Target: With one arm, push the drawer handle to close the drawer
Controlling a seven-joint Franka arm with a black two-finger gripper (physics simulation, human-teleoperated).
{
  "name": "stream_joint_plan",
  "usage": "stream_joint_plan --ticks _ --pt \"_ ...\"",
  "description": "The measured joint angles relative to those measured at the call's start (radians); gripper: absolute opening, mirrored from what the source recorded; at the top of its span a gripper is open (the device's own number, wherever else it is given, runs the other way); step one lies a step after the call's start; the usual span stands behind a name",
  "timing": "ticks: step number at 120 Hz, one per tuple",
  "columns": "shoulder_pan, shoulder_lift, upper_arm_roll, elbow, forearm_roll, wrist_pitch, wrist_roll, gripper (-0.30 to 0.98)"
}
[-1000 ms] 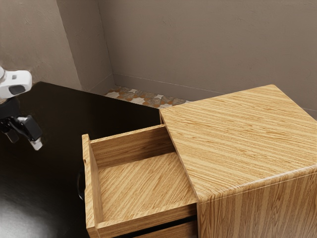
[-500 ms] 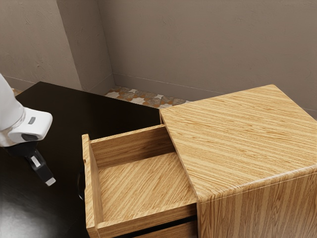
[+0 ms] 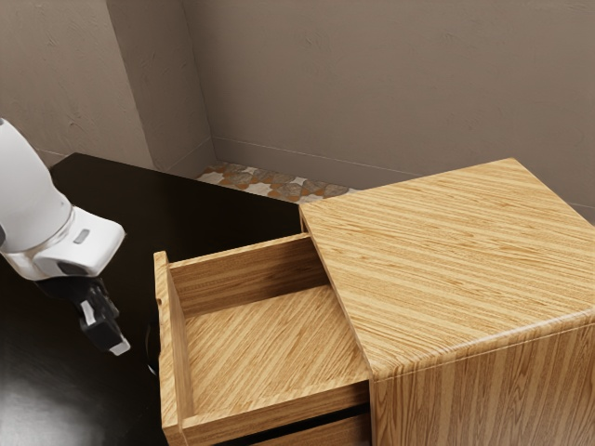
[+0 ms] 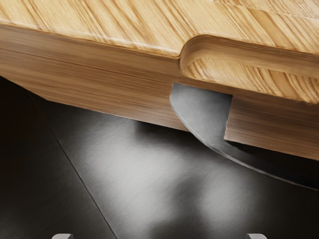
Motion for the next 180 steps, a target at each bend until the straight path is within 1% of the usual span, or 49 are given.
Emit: stream_joint_plan --ticks 11,18,31,39,48,76,125,160,180 --pt "-0.003 -0.081 -0.022 -0.026 -0.019 -0.021 0.007 0.42" --pt "-0.003 -0.107 -0.027 -0.039 -0.040 -0.032 0.010 0.42" --pt "-0.006 -0.116 -0.029 -0.045 -0.086 -0.041 0.015 0.42" --pt "-0.020 -0.111 -0.029 -0.045 -0.100 -0.036 0.018 0.41" --pt "-0.032 -0.094 -0.029 -0.041 -0.109 -0.026 0.021 0.37" --pt "-0.052 0.032 -0.028 0.004 -0.113 0.035 0.030 0.30" --pt "-0.053 0.191 -0.030 0.082 -0.115 0.117 0.042 0.29" --pt "-0.053 0.342 -0.080 0.176 -0.130 0.160 0.046 0.29" --pt "-0.052 0.471 -0.100 0.263 -0.146 0.180 0.048 0.29"
